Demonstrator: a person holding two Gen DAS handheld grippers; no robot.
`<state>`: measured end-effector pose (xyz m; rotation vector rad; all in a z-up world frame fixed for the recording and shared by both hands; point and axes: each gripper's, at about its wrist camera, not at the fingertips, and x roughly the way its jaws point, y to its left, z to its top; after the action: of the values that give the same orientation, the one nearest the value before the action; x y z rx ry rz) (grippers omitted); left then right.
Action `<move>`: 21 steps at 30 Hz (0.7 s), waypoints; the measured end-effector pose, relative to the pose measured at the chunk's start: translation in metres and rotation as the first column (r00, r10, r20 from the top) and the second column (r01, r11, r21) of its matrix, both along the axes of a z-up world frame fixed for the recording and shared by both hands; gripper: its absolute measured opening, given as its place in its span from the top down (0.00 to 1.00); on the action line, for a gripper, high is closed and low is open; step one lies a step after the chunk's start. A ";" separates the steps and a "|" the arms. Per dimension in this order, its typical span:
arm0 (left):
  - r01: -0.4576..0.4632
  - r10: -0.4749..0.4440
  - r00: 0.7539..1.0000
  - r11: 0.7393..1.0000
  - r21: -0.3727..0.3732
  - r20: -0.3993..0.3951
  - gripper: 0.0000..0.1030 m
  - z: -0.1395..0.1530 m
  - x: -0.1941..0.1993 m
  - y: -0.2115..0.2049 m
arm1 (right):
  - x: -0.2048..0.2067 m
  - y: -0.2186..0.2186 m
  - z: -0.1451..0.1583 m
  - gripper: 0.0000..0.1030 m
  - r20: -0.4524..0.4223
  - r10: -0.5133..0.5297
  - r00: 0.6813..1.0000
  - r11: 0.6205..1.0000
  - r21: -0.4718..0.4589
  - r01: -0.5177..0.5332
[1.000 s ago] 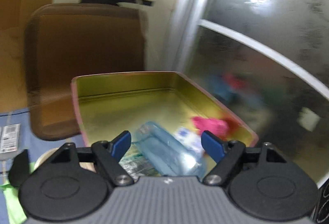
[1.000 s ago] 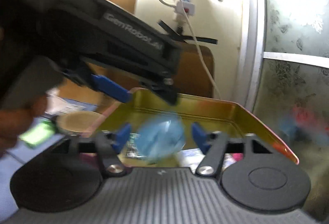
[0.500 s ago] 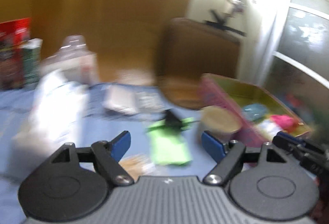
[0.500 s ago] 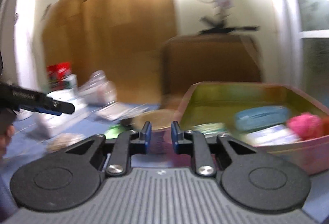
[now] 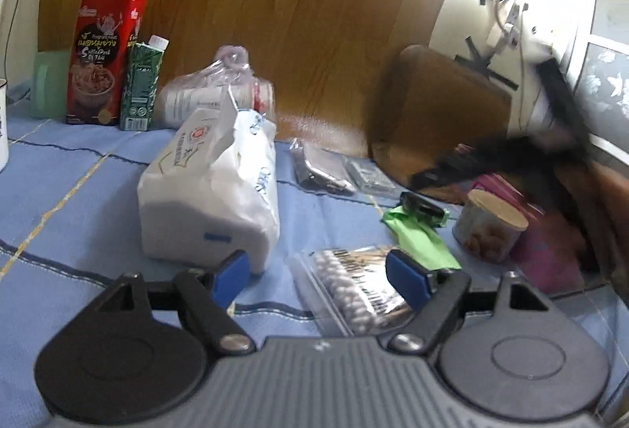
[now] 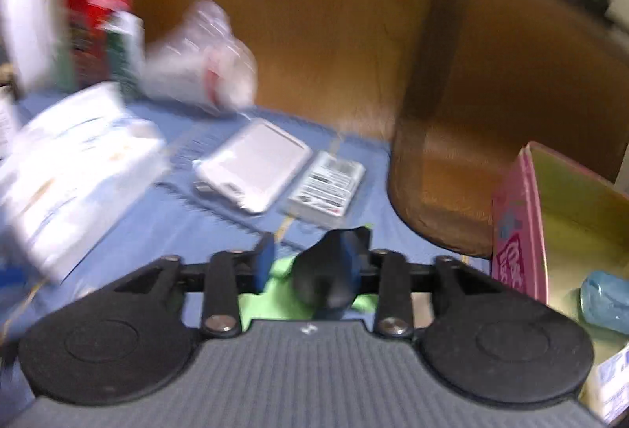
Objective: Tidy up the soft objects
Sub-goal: 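Grasp the black clip beside the green cloth with the right gripper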
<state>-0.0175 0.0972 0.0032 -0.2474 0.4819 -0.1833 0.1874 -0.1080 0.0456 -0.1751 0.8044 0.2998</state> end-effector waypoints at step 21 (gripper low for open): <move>0.017 -0.008 0.998 0.992 -0.126 0.068 0.19 0.000 -0.008 0.013 | -0.116 -0.007 -0.014 0.61 -0.076 0.198 0.977 0.980 0.003 -0.198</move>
<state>-0.0255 0.1105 0.0033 -0.3614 0.4053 -0.2344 0.0711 -0.1150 0.0320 -0.2501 0.8645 0.4954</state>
